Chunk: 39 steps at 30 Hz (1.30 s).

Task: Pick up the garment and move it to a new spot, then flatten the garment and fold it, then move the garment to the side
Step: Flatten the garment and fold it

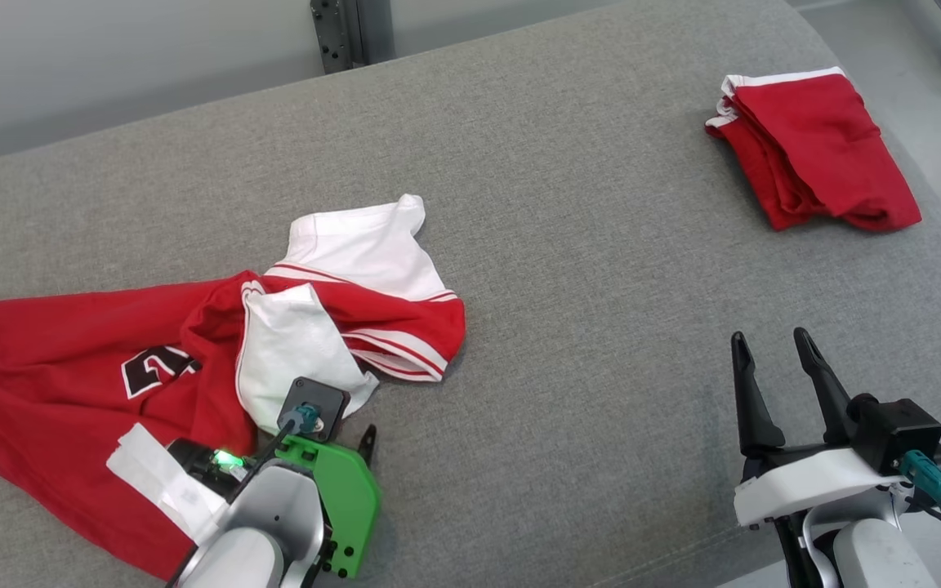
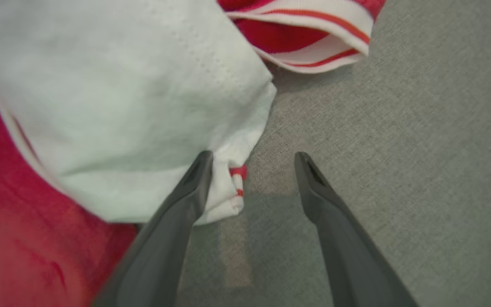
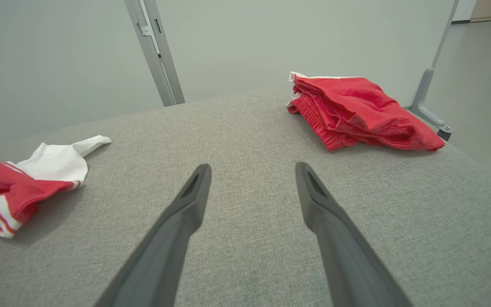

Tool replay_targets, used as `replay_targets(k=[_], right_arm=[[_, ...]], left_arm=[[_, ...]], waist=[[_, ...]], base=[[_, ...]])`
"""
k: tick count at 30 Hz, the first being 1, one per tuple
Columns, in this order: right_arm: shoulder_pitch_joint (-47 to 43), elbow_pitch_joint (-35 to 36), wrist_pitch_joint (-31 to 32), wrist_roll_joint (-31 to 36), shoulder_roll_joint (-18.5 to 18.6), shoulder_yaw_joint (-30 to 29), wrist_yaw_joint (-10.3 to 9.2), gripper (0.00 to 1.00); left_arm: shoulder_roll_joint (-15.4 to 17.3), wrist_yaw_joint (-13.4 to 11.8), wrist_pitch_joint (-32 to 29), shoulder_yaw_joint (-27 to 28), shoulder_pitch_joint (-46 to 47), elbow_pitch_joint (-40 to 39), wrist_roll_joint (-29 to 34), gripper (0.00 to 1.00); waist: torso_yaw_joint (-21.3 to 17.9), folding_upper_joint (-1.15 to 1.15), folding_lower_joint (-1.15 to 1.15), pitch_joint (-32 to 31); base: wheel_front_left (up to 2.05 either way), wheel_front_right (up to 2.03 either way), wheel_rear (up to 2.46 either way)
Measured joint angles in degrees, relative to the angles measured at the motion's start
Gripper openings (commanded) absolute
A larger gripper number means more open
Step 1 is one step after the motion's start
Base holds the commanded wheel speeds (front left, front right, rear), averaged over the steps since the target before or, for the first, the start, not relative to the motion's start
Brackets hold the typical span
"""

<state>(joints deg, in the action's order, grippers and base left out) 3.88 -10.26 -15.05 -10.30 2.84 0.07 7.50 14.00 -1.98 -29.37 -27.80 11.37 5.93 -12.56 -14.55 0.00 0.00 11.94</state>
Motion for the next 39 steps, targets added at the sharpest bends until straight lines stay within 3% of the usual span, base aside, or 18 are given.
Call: replay_targets(k=[1,2,11,18,21,24,29,37,38,39], right_arm=[[0.0,0.0,0.0,-0.1,0.0,0.0,0.0,1.0],[0.1,0.0,0.0,-0.1,0.0,0.0,0.0,1.0],[0.9,0.0,0.0,0.0,0.0,-0.3,0.0,1.0],[0.8,-0.1,0.0,0.3,0.0,0.0,0.0,1.0],[1.2,-0.2,0.0,0.4,0.0,0.4,0.0,1.0],[1.9,-0.2,0.0,0.4,0.0,1.1,0.0,1.0],[2.9,-0.6,0.0,0.5,0.0,2.0,0.0,1.0],[2.9,-0.9,0.0,0.2,0.1,1.3,0.0,1.0],[2.7,-1.0,0.0,0.2,0.0,1.2,0.0,1.0],[2.5,-1.0,0.0,0.2,0.0,1.0,0.0,1.0]], left_arm=[[0.2,0.0,0.1,0.0,0.4,0.4,0.5,0.06],[0.4,0.0,0.3,0.0,0.8,0.8,0.7,0.0],[0.2,-0.4,4.7,0.6,2.2,2.2,0.4,0.0],[-6.1,0.0,11.8,0.6,2.9,-3.1,-3.6,0.0],[-9.7,0.5,14.9,-1.8,5.6,-4.8,-6.1,0.0],[-10.8,0.3,18.1,-3.9,8.2,-4.7,-8.2,0.0],[-11.1,-2.0,24.1,-10.6,13.4,-2.7,-14.0,0.0],[-11.2,-2.3,25.2,-22.4,15.2,2.6,-21.4,0.0],[-11.2,-2.1,25.7,-23.5,15.2,3.5,-22.0,0.05],[-11.2,-1.9,26.5,-24.2,14.9,4.2,-23.7,0.35]], waist=[[0.0,0.0,0.0,0.2],[0.0,0.0,0.0,0.3],[0.6,0.0,0.0,0.3],[0.3,0.0,0.0,-0.3],[-0.2,0.0,0.0,0.0],[-0.9,0.0,0.0,0.3],[-2.7,0.0,0.0,1.1],[-5.3,0.0,0.0,2.3],[-5.4,0.0,0.0,2.5],[-5.4,0.0,0.0,2.7]], base=[[0.0,0.0,0.0],[0.0,0.0,0.0],[0.0,0.0,0.0],[0.0,0.0,0.0],[0.0,0.0,0.0],[0.0,0.0,0.0],[0.0,0.0,0.0],[0.0,0.0,0.0],[0.0,0.0,0.0],[0.0,0.0,0.0]])
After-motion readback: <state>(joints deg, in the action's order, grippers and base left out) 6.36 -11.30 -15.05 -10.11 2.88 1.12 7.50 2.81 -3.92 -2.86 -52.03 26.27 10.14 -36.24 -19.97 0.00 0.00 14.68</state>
